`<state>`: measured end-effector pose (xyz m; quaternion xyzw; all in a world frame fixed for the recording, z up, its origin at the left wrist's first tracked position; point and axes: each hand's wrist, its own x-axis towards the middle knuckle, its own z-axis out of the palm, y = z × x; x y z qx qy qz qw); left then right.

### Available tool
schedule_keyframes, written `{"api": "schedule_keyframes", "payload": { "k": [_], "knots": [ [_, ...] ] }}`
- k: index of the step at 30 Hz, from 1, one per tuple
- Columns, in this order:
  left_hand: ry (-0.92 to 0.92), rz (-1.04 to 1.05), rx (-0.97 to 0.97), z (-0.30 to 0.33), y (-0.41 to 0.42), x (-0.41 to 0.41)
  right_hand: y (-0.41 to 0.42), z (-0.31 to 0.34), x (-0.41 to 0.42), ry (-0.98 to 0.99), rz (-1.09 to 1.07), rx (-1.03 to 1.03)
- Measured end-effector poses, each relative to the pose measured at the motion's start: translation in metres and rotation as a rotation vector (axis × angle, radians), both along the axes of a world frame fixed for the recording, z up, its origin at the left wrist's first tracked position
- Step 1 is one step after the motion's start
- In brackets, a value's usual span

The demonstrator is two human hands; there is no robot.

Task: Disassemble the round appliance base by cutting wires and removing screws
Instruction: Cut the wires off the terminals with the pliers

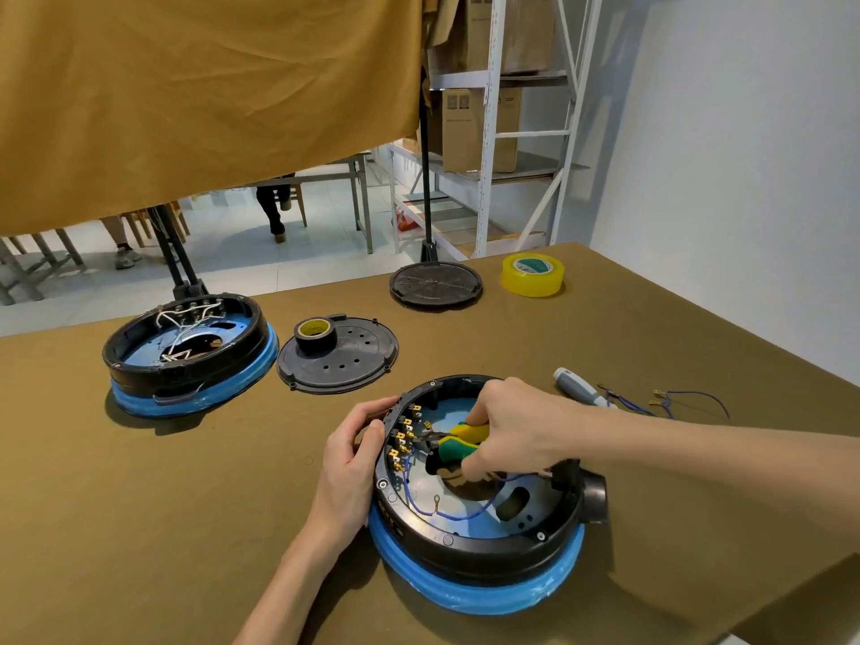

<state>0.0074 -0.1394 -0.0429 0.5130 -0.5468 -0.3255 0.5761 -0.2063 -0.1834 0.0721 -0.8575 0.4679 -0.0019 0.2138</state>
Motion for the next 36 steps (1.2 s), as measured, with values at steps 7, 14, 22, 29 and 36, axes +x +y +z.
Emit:
{"api": "schedule_keyframes", "payload": {
  "k": [7,14,22,29,36],
  "knots": [
    [0.019,-0.009,-0.003,0.000,-0.001,0.001,0.010,-0.007,0.001,0.077,0.087,-0.190],
    [0.025,-0.016,-0.006,-0.001,-0.001,0.000,0.012,-0.014,0.003,0.153,0.126,-0.291],
    [0.025,-0.029,0.001,0.000,-0.001,0.000,0.005,-0.006,-0.002,0.102,0.094,-0.184],
    [0.031,-0.034,-0.006,0.001,0.001,-0.002,0.003,-0.003,-0.003,0.007,0.028,-0.042],
    [0.013,-0.030,-0.007,0.002,0.000,0.000,0.015,-0.010,-0.005,0.171,0.143,-0.332]
  ]
}}
